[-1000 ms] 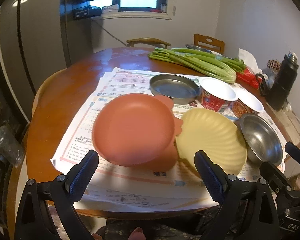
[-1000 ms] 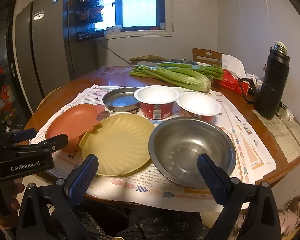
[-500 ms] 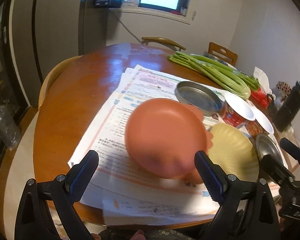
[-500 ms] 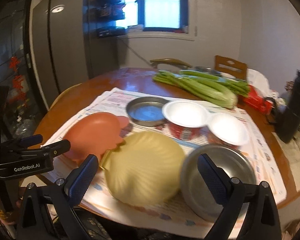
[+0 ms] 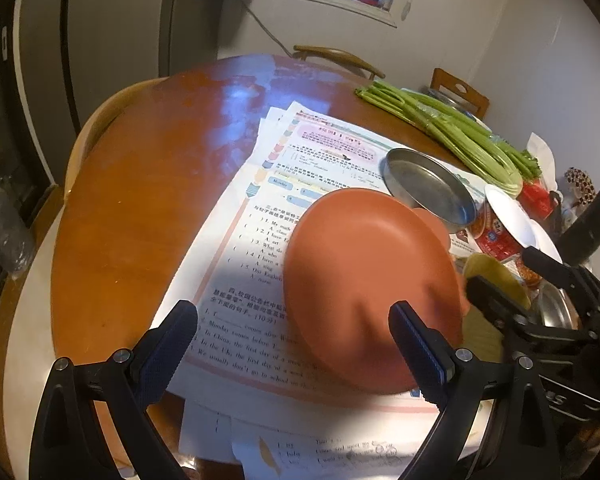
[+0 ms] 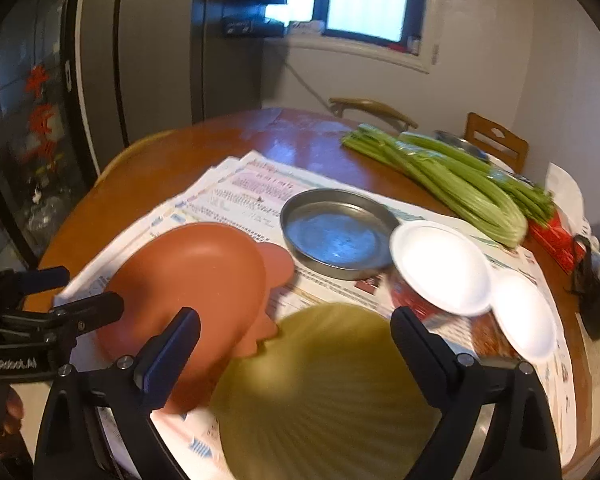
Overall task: Organize plates and bowls
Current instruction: 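Grasp the rim of the bear-shaped orange plate with the left tool and lift, then carry the orange plate with the left tool and lower it onto the newspaper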
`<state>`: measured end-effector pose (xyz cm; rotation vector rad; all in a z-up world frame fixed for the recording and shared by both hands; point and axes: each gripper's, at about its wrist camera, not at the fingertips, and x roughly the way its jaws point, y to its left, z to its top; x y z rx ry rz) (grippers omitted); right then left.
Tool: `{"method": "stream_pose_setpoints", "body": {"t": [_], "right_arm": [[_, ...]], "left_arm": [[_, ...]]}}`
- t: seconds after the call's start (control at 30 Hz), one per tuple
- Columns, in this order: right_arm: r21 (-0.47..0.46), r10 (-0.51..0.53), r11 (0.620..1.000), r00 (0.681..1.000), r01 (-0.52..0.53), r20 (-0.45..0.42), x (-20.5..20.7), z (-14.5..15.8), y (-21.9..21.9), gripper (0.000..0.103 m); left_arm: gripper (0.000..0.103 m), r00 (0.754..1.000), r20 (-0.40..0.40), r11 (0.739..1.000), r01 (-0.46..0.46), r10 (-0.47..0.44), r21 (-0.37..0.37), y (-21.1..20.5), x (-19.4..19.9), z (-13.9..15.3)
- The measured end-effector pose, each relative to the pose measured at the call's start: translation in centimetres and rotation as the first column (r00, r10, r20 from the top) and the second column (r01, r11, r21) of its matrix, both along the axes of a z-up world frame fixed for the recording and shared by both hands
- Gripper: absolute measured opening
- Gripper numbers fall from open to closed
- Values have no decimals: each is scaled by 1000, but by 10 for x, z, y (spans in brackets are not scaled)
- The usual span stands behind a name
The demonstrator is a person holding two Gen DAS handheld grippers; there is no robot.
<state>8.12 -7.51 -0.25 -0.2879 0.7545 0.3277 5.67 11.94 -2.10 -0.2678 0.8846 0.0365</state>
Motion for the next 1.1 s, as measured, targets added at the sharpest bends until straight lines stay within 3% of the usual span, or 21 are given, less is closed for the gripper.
{"method": "stream_pose_setpoints", "body": {"t": [0.17, 0.37, 0.43, 0.53, 0.57, 0.8, 1.1], "right_arm": [[-51, 12, 999, 1000, -13, -25, 20, -16, 13, 84], [0, 28, 1000, 994, -28, -108, 37, -28, 18, 77], [-7, 30, 1000, 994, -31, -109, 38, -30, 21, 75], [-22, 35, 999, 995, -38, -95, 38, -30, 24, 72], [-15, 47, 999, 994, -48, -98, 38, -31, 24, 71], [-3, 92, 996, 988, -93, -122, 38, -34, 32, 56], [26, 141, 990, 979, -138, -147, 27, -35, 44, 52]], "left_arm": [[96, 1000, -28, 1000, 10, -10, -3, 1, 11, -9], [95, 998, -52, 1000, 19, -19, -9, -2, 18, -15], [91, 998, -57, 1000, 19, -20, -15, -2, 19, -16], [75, 998, -61, 1000, 17, -18, -22, -2, 21, -17], [63, 998, -56, 999, 16, -17, -28, -2, 21, -17], [37, 998, -50, 997, 34, -37, -68, -3, 23, -17], [36, 999, -32, 995, 11, -14, -98, 5, 25, -15]]}}
